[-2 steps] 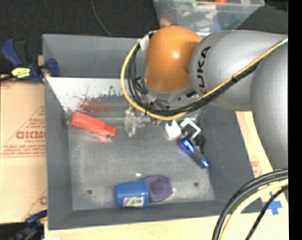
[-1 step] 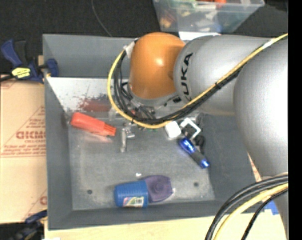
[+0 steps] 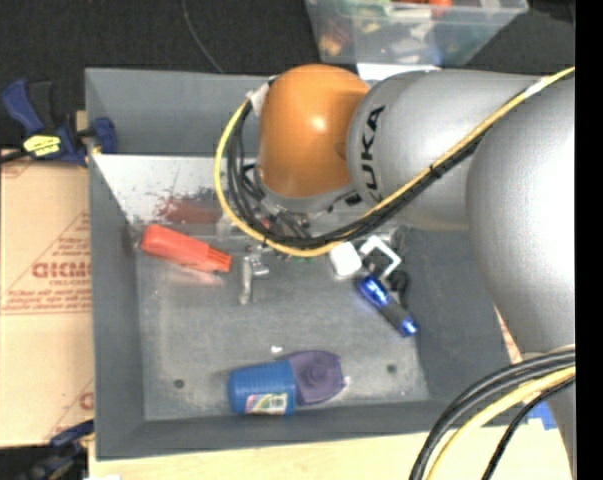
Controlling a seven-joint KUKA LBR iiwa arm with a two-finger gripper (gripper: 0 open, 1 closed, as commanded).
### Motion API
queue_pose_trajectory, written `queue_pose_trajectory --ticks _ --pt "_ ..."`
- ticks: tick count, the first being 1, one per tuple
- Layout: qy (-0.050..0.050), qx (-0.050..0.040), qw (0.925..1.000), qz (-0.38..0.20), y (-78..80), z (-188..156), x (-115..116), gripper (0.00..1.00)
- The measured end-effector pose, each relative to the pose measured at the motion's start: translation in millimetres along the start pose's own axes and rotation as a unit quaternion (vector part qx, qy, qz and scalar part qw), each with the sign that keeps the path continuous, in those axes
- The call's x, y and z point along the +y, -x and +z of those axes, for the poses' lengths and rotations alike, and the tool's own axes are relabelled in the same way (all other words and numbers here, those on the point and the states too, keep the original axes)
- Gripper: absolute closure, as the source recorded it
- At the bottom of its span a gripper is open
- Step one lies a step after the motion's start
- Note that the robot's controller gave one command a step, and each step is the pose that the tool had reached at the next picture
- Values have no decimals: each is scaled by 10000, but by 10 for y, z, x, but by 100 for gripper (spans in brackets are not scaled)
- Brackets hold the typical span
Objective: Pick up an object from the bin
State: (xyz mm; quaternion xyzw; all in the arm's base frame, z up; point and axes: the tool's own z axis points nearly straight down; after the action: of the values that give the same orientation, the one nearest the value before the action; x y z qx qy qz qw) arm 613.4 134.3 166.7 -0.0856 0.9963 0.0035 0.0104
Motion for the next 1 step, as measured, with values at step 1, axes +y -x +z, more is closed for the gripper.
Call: queue_pose_trajectory --ticks 1 --pt "11 -31 9996 291 246 226 221 0"
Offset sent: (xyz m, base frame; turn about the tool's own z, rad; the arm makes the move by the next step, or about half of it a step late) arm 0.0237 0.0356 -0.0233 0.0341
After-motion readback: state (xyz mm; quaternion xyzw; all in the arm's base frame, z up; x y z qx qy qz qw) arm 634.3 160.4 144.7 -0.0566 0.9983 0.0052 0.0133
